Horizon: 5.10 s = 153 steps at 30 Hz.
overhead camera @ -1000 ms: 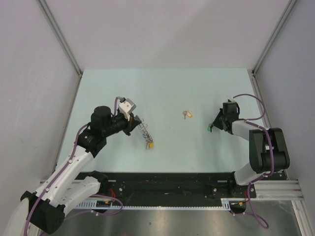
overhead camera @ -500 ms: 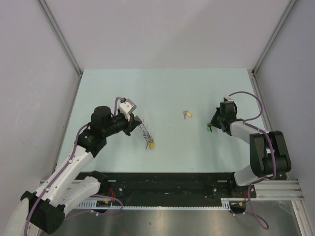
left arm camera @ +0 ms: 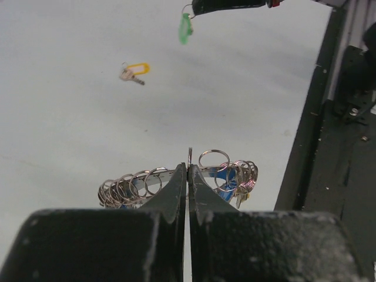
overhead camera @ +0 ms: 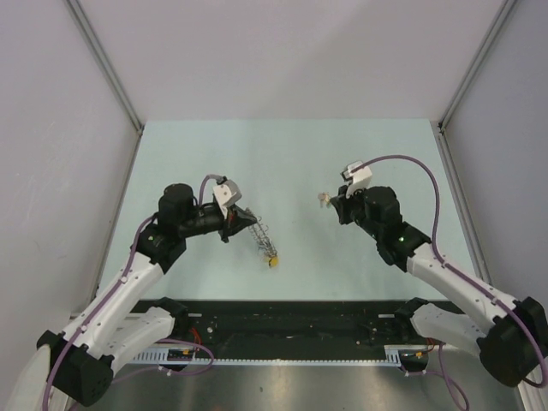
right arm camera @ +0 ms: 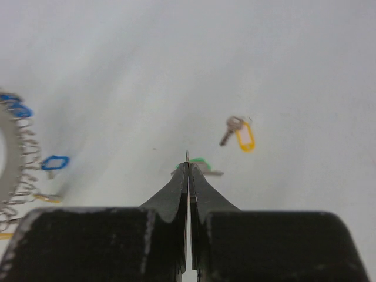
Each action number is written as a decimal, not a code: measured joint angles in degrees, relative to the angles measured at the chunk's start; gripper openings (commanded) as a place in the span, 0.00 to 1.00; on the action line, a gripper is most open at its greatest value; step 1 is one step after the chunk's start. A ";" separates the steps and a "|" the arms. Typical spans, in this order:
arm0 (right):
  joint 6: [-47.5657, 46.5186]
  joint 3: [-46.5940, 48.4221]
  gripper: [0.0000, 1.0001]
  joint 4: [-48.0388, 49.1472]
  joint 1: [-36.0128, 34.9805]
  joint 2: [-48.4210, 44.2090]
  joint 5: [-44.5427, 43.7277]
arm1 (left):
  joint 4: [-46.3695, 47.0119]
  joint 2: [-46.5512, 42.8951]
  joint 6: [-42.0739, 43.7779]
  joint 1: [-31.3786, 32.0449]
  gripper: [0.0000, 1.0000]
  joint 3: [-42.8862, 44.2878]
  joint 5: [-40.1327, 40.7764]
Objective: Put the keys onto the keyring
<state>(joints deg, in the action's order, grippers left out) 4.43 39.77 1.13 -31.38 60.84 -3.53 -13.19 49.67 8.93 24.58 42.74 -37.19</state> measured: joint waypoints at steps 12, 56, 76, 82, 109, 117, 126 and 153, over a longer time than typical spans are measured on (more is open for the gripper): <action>-15.13 6.95 0.00 -8.92 -16.46 -7.23 3.06 | -0.15 10.27 6.36 2.23 0.01 6.73 -14.64; -19.80 13.42 0.00 -15.34 -22.58 1.97 15.10 | 1.97 14.08 16.76 5.60 0.00 6.32 -18.75; -20.17 13.42 0.00 -15.56 -22.77 2.62 12.94 | 2.64 17.73 17.07 7.08 0.00 5.66 -19.04; -20.15 13.42 0.00 -16.94 -22.82 2.62 11.87 | 3.87 17.94 17.05 7.15 0.01 5.03 -19.04; -20.06 13.42 0.00 -19.58 -22.84 2.62 11.50 | 6.16 19.71 16.59 7.67 0.00 4.09 -18.99; -19.87 13.42 0.00 -19.61 -22.82 2.95 11.67 | 6.62 19.71 16.55 7.67 0.00 4.09 -18.99; -19.50 13.42 0.00 -19.50 -22.77 3.45 12.00 | 6.64 19.71 16.55 7.87 0.00 4.09 -18.99; -19.23 13.42 0.00 -19.37 -22.29 3.45 13.40 | 6.54 19.76 16.61 8.24 0.00 4.09 -19.06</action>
<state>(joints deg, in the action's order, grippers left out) -14.81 53.19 -18.24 -53.67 64.29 9.87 -6.66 69.43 25.54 32.82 46.83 -56.25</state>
